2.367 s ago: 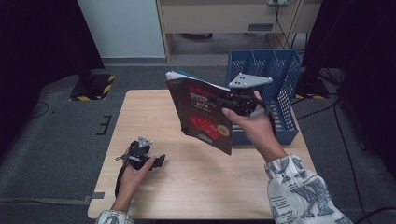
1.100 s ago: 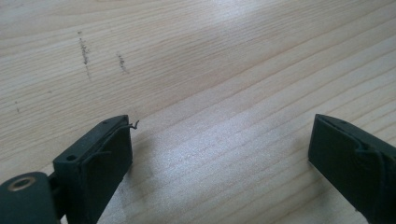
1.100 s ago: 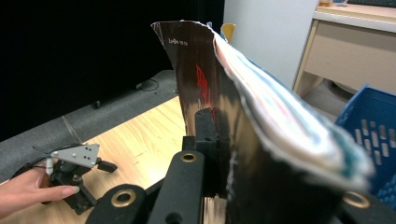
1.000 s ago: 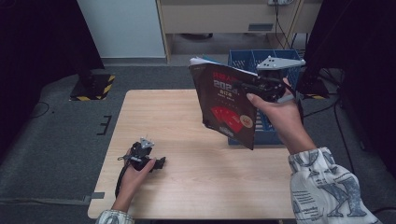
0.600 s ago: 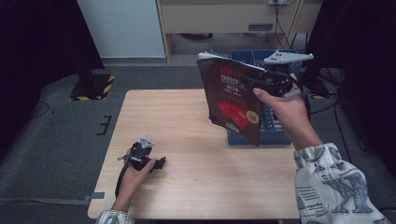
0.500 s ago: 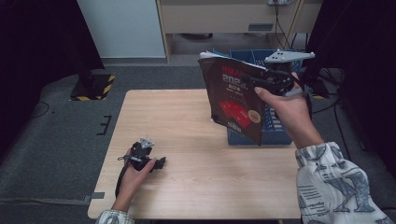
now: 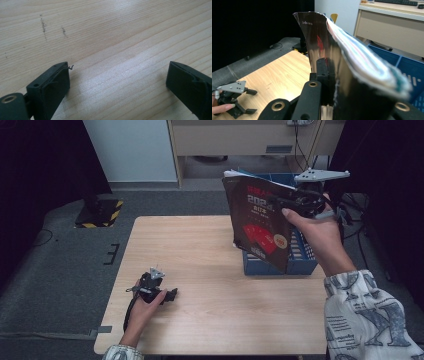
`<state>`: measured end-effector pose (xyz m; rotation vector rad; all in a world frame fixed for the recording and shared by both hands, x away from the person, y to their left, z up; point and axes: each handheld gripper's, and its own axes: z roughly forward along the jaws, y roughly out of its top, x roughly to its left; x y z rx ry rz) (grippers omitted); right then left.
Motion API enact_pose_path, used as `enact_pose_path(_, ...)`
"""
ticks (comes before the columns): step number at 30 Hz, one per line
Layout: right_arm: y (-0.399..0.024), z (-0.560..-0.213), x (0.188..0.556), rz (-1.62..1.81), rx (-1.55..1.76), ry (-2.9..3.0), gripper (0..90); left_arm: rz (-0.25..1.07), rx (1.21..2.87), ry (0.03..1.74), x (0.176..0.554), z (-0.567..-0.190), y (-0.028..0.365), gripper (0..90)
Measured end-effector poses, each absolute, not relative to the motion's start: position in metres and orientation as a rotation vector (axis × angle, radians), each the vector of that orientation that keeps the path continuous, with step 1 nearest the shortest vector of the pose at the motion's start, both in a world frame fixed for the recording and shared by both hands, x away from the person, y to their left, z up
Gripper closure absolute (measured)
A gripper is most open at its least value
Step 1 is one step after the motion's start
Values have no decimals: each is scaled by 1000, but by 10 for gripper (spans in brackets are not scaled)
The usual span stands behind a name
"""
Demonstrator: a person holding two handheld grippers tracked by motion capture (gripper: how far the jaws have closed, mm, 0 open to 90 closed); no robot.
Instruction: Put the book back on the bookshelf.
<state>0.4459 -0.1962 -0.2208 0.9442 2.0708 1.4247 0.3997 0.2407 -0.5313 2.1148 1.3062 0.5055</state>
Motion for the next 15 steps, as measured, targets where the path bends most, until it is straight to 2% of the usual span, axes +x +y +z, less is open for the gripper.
enact_pose_path(15,-221,-215,447,1400,993,2011,871,513,2097,1300,398,-534,241,27)
